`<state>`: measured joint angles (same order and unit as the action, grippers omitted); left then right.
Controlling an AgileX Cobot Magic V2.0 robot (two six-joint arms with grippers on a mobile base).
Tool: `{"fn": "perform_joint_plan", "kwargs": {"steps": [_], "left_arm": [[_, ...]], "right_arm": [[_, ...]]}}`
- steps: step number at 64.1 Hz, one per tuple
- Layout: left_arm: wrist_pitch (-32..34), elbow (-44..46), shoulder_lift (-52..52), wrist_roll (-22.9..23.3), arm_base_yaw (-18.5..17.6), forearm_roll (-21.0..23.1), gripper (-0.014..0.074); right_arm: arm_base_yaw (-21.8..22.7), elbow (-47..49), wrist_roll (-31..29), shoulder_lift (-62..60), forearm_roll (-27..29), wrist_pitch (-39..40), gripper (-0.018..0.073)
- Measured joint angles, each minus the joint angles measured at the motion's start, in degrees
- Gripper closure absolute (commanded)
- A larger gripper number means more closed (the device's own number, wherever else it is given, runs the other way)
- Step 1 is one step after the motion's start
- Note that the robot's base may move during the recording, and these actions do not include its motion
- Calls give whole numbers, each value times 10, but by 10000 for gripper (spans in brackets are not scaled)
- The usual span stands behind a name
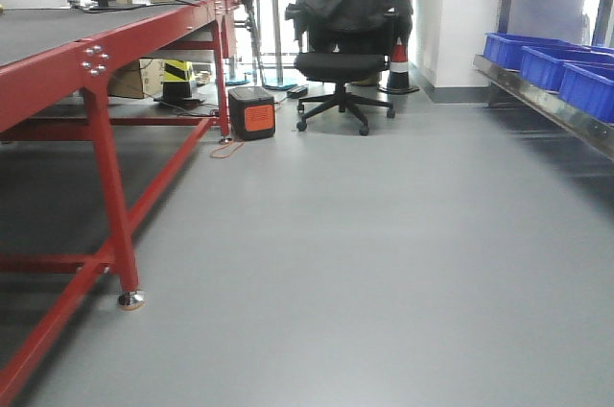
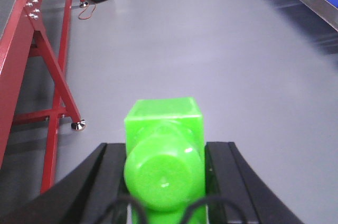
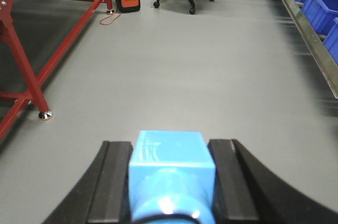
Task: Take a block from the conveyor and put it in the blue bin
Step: 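Drive the base to the steel shelf of blue bins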
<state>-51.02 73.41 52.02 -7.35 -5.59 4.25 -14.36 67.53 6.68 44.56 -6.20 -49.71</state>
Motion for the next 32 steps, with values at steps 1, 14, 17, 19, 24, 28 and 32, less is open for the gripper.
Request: {"fn": "perform_joint_plan", "kwargs": {"steps": [1, 14, 17, 19, 24, 28, 32], "left_arm": [[0, 0, 0, 0, 0, 0, 707], [0, 0, 0, 0, 0, 0, 707], [0, 0, 0, 0, 0, 0, 707], [0, 0, 0, 0, 0, 0, 707], [0, 0, 0, 0, 0, 0, 707], [0, 0, 0, 0, 0, 0, 707], [0, 0, 0, 0, 0, 0, 707]], "right_arm": [[0, 0, 0, 0, 0, 0, 722], [0, 0, 0, 0, 0, 0, 722], [0, 0, 0, 0, 0, 0, 722], [0, 0, 0, 0, 0, 0, 722], [0, 0, 0, 0, 0, 0, 722], [0, 0, 0, 0, 0, 0, 722], [0, 0, 0, 0, 0, 0, 722]]}}
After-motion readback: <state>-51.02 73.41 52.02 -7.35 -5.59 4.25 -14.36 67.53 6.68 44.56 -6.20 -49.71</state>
